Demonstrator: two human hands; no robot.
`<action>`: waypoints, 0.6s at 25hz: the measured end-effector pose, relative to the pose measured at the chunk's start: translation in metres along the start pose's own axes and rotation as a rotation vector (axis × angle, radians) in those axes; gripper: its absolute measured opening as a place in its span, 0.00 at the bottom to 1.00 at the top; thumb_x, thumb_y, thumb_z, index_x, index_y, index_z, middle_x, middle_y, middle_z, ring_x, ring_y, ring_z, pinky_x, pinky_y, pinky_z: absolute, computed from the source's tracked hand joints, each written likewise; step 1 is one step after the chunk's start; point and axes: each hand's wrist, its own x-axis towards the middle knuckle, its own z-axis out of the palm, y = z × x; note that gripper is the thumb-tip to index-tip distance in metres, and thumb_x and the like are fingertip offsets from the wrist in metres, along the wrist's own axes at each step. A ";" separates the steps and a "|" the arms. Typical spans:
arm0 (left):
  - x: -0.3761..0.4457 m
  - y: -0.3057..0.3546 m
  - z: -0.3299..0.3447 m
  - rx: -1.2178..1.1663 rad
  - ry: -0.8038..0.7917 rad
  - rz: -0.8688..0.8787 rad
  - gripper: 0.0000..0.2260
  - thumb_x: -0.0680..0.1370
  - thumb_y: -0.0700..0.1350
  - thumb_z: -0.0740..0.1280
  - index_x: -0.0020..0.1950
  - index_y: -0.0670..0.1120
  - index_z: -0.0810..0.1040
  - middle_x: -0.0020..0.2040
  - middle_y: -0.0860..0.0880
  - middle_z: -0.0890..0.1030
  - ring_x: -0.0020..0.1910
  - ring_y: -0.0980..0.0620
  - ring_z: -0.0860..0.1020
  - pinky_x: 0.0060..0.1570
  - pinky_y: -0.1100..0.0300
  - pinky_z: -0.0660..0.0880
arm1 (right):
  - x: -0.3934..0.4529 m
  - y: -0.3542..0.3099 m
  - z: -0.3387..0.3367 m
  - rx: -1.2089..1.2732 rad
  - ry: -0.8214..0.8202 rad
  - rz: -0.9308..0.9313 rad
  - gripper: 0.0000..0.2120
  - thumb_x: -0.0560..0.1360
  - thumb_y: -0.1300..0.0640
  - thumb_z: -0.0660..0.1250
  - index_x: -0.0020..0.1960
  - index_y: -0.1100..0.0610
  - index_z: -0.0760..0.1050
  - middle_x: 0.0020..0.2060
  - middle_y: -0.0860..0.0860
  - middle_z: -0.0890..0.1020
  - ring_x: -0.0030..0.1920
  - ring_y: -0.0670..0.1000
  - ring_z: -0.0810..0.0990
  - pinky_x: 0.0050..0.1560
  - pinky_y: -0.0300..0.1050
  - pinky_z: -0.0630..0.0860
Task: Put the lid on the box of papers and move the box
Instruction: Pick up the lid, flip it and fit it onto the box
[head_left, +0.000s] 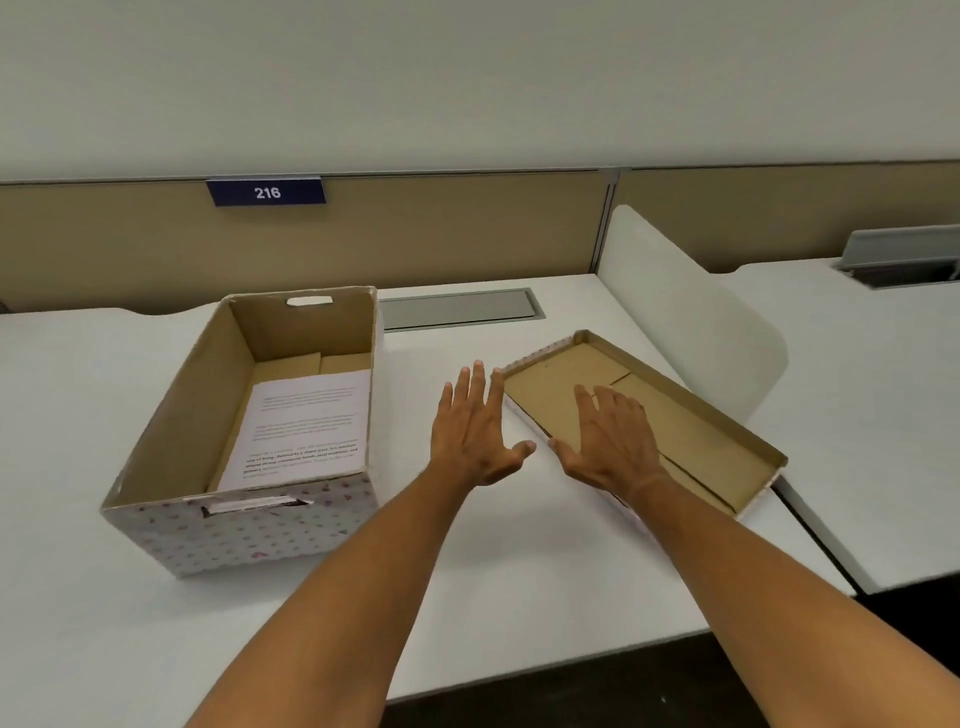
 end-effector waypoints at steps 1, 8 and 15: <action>0.001 0.005 0.006 0.009 -0.017 -0.029 0.47 0.72 0.73 0.53 0.80 0.47 0.40 0.81 0.42 0.41 0.79 0.41 0.41 0.75 0.44 0.40 | 0.003 0.005 0.006 0.009 -0.015 -0.022 0.39 0.72 0.34 0.57 0.74 0.59 0.61 0.66 0.61 0.73 0.66 0.59 0.72 0.65 0.56 0.69; -0.011 0.022 0.026 0.054 -0.104 -0.197 0.47 0.72 0.72 0.53 0.80 0.46 0.40 0.81 0.42 0.41 0.79 0.41 0.41 0.76 0.44 0.41 | 0.015 0.012 0.045 0.130 -0.119 -0.140 0.19 0.77 0.43 0.61 0.57 0.58 0.75 0.52 0.56 0.79 0.51 0.56 0.76 0.49 0.48 0.71; -0.020 0.018 0.031 0.011 -0.106 -0.269 0.45 0.73 0.70 0.55 0.80 0.47 0.42 0.81 0.41 0.45 0.80 0.42 0.43 0.75 0.46 0.41 | 0.021 0.008 0.055 0.247 -0.222 -0.022 0.12 0.75 0.64 0.62 0.35 0.58 0.63 0.49 0.59 0.79 0.48 0.61 0.79 0.38 0.45 0.68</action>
